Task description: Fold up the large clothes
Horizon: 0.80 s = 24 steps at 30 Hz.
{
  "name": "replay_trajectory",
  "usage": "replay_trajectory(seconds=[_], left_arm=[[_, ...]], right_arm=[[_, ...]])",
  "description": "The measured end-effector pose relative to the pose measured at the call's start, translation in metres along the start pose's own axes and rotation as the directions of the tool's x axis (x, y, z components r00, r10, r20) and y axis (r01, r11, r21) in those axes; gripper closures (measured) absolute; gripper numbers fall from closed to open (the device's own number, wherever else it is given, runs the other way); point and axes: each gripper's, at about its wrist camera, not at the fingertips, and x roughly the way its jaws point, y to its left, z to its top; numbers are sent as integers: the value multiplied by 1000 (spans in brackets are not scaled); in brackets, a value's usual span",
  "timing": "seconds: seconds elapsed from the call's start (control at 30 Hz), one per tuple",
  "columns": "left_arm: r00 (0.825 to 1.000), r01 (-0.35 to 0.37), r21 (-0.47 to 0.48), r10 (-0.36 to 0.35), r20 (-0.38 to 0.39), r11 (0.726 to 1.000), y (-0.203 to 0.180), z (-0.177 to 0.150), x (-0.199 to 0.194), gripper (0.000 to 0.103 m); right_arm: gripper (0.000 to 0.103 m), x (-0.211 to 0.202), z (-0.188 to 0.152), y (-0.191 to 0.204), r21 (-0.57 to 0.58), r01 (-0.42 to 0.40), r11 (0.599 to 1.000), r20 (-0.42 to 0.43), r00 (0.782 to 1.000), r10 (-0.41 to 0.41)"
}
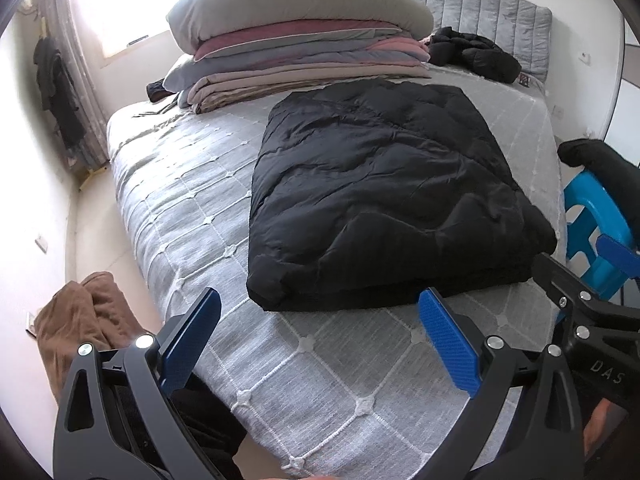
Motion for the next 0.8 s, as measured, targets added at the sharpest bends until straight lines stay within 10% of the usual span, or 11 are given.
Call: replay_trajectory(seconds=[0.6, 0.8], left_arm=[[989, 149, -65, -150, -8, 987, 11, 0, 1, 8], [995, 97, -40, -98, -8, 994, 6, -2, 0, 8]], right_arm=[[7, -5, 5, -8, 5, 11, 1000, 26, 1000, -11], [7, -5, 5, -12, 10, 14, 1000, 29, 999, -14]])
